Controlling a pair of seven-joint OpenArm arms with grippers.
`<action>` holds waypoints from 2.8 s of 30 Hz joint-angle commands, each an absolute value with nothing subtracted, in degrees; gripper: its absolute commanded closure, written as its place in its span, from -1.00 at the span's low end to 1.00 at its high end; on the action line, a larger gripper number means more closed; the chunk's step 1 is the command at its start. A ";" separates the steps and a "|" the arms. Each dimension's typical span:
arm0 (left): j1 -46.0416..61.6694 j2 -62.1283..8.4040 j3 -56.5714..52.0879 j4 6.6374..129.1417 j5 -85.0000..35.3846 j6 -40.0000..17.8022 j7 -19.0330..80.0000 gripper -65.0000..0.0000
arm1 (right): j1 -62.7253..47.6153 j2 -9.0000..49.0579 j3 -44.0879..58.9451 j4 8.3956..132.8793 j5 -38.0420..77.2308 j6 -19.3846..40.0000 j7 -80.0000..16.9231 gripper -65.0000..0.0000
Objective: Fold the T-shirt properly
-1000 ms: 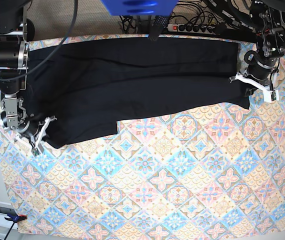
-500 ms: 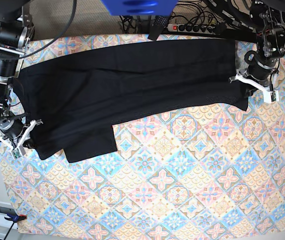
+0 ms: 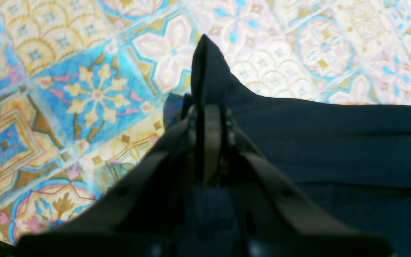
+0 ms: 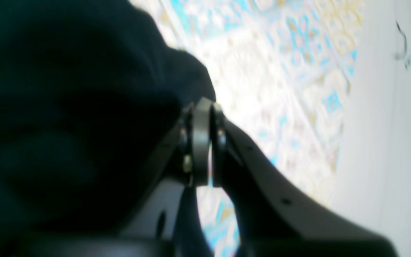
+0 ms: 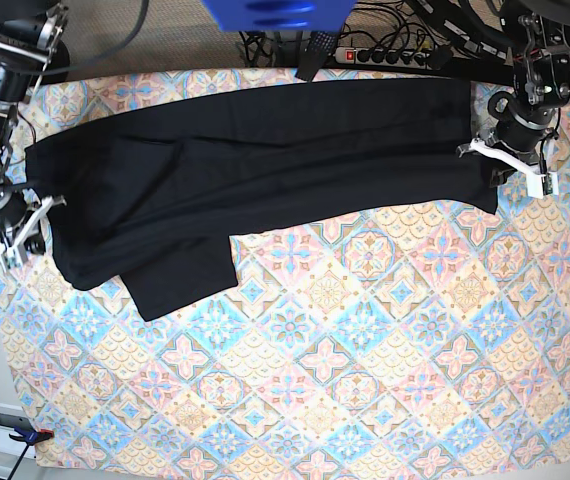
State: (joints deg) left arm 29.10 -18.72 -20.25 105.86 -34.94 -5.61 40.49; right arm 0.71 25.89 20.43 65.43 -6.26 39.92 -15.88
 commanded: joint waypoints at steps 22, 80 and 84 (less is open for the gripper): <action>32.84 -19.38 -20.18 106.77 -34.77 -5.58 39.34 0.98 | -2.42 26.77 21.85 75.74 -5.67 40.00 -21.67 0.61; 32.22 -19.30 -17.63 104.04 -35.03 -5.58 39.25 0.98 | 8.57 27.21 1.71 72.22 -5.85 40.00 -29.76 0.03; 32.22 -19.38 -17.71 104.04 -35.03 -5.58 39.25 0.98 | 8.57 27.21 1.63 72.13 -5.85 40.00 -29.76 0.03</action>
